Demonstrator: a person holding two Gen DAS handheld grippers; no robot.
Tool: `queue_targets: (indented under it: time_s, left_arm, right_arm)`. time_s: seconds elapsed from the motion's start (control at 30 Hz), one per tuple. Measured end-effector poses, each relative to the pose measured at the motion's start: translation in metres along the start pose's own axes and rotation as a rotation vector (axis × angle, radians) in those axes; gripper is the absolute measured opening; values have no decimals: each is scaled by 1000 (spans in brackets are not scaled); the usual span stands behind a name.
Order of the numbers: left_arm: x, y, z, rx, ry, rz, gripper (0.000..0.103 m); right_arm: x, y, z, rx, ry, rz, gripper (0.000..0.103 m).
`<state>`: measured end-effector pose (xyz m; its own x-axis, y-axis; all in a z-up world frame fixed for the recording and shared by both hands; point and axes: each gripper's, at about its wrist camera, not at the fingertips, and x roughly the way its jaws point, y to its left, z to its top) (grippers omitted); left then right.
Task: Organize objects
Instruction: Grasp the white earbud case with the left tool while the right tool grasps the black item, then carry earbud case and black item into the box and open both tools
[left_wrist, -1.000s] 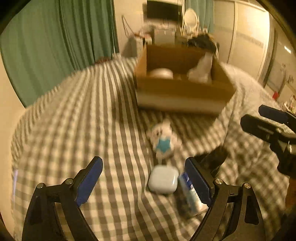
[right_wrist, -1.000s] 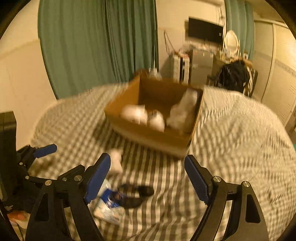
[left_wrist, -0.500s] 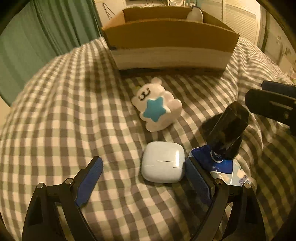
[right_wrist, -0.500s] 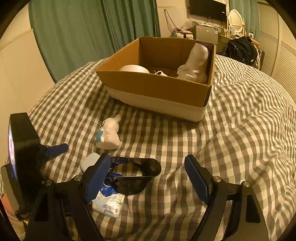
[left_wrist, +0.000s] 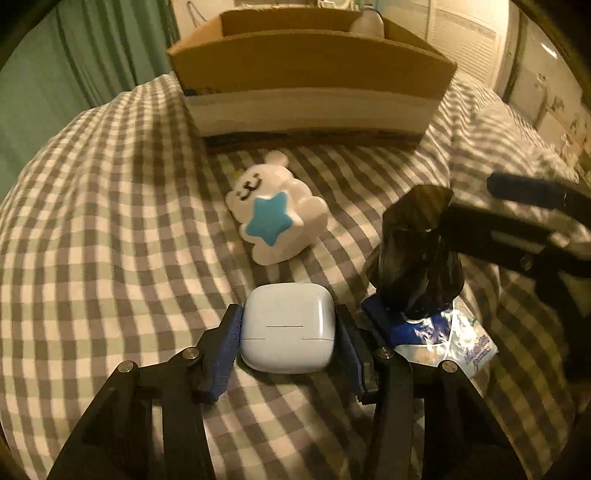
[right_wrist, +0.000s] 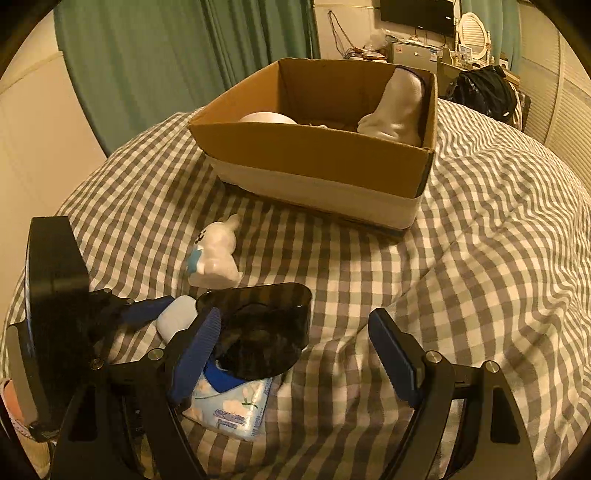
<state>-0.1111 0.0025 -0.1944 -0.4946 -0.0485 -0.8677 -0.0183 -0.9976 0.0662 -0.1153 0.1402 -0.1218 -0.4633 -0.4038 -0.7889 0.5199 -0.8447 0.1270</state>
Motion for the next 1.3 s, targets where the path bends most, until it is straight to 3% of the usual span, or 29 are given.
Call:
queue_targets:
  time_s: [0.27, 0.67, 0.77, 1.3]
  left_arm:
    - [-33, 28, 6, -83, -50, 46, 51]
    - [-41, 42, 6, -108, -76, 56, 51]
    - [-43, 43, 4, -110, -79, 53, 51]
    - [-60, 45, 4, -139, -109, 40, 51]
  right_arm:
    - [-9, 8, 0, -26, -62, 64, 82]
    - [43, 17, 1, -24, 79, 34, 82]
    - [50, 17, -1, -25, 102, 33, 75]
    - [1, 29, -5, -87, -23, -24, 75]
